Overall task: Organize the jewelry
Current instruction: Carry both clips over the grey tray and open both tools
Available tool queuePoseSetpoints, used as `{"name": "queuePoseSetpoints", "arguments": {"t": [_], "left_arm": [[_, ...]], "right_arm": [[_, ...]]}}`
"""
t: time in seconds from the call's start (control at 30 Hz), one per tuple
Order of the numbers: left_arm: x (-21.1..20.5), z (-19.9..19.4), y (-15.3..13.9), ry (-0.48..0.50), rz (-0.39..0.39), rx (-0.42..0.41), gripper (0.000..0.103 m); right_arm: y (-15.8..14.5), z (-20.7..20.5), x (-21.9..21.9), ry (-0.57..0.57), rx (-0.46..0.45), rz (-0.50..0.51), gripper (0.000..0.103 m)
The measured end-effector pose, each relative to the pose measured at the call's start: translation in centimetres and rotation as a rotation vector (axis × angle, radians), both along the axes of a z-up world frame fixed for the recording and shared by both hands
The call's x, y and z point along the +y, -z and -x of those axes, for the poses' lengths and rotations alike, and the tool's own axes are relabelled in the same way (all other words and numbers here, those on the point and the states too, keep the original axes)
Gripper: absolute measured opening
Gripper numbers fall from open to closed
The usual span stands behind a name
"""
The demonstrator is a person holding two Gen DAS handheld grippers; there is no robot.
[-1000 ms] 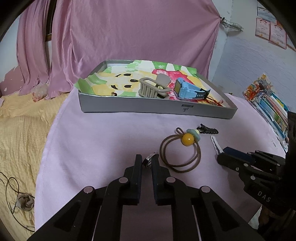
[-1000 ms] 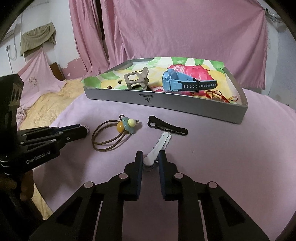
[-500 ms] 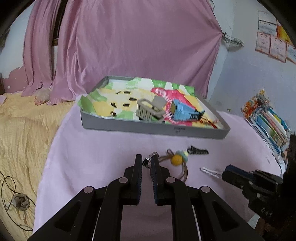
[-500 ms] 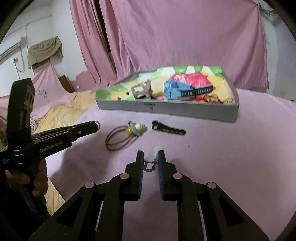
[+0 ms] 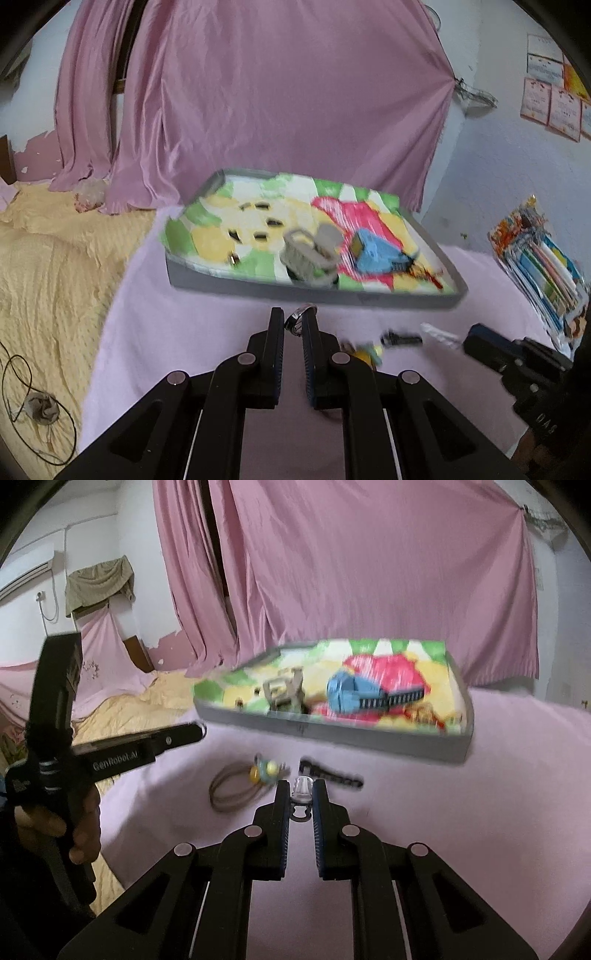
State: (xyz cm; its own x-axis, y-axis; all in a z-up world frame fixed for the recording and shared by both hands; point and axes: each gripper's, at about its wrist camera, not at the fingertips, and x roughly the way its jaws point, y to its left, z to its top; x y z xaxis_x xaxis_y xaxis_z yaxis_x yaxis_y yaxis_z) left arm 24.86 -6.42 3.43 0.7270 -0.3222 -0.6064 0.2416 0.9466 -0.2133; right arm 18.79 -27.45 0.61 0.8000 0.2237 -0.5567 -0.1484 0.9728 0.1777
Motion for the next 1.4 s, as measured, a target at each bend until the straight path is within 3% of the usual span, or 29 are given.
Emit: {"name": "queuePoseSetpoints", "arguments": {"t": [0.2,0.33,0.6,0.93,1.4], "left_arm": [[0.5,-3.2,-1.5,-0.051,0.008,-0.027,0.01],[0.6,-5.7,-1.5,-0.064,0.004,-0.013,0.01],[0.3,-10.1,0.3,-0.061,-0.027,0.068,0.01],[-1.0,-11.7,2.7,0.007,-0.047,0.171,0.01],[-1.5,-11.3,2.7,0.01,-0.075,0.17,0.01]], "right_arm": [[-3.2,-3.0,-0.8,0.008,-0.104,0.057,0.011],[-4.1,-5.9,-0.8,-0.013,-0.11,0.048,0.011],[-2.6,-11.6,1.2,-0.083,-0.004,0.042,0.01],[0.1,-13.7,1.7,-0.087,0.115,0.081,0.01],[1.4,-14.9,1.2,-0.088,0.189,0.042,0.015]]}}
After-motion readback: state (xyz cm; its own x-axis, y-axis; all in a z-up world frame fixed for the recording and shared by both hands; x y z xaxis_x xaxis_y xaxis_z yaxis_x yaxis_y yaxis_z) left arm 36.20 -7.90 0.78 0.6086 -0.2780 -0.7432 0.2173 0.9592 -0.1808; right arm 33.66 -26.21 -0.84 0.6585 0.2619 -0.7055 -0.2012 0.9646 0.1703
